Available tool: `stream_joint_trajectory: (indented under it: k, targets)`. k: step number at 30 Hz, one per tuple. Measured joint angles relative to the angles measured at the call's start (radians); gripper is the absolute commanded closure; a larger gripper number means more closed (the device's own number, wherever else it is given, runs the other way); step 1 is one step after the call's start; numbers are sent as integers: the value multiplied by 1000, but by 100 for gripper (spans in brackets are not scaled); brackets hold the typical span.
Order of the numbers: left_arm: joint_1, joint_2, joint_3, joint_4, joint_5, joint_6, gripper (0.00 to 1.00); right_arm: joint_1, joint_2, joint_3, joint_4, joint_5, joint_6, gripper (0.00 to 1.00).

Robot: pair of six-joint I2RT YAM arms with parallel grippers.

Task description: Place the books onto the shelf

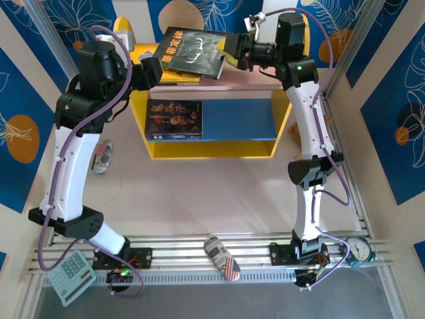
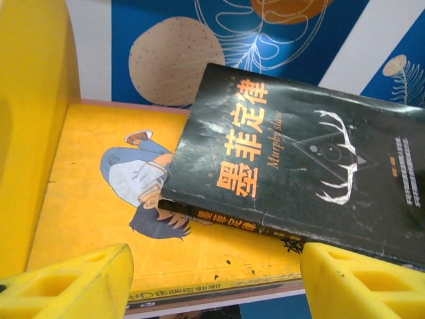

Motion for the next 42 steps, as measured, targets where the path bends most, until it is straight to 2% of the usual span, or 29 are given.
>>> stream_joint_trajectory:
  k: [4, 10, 19, 30, 42]
  targets:
    - [0, 1, 0, -5, 26, 0, 32, -17, 49, 24, 16, -3, 16, 66]
    - [1, 1, 0, -22, 46, 1, 31, -27, 75, 31, 35, -32, 26, 77]
    - [7, 1, 0, -24, 52, 1, 31, -24, 76, 33, 42, -84, 22, 80]
    - [20, 4, 0, -47, 64, 4, 30, 5, 130, 88, 102, -103, 59, 77]
    - [43, 11, 0, -66, 71, 4, 30, 9, 146, 104, 103, -79, 52, 47]
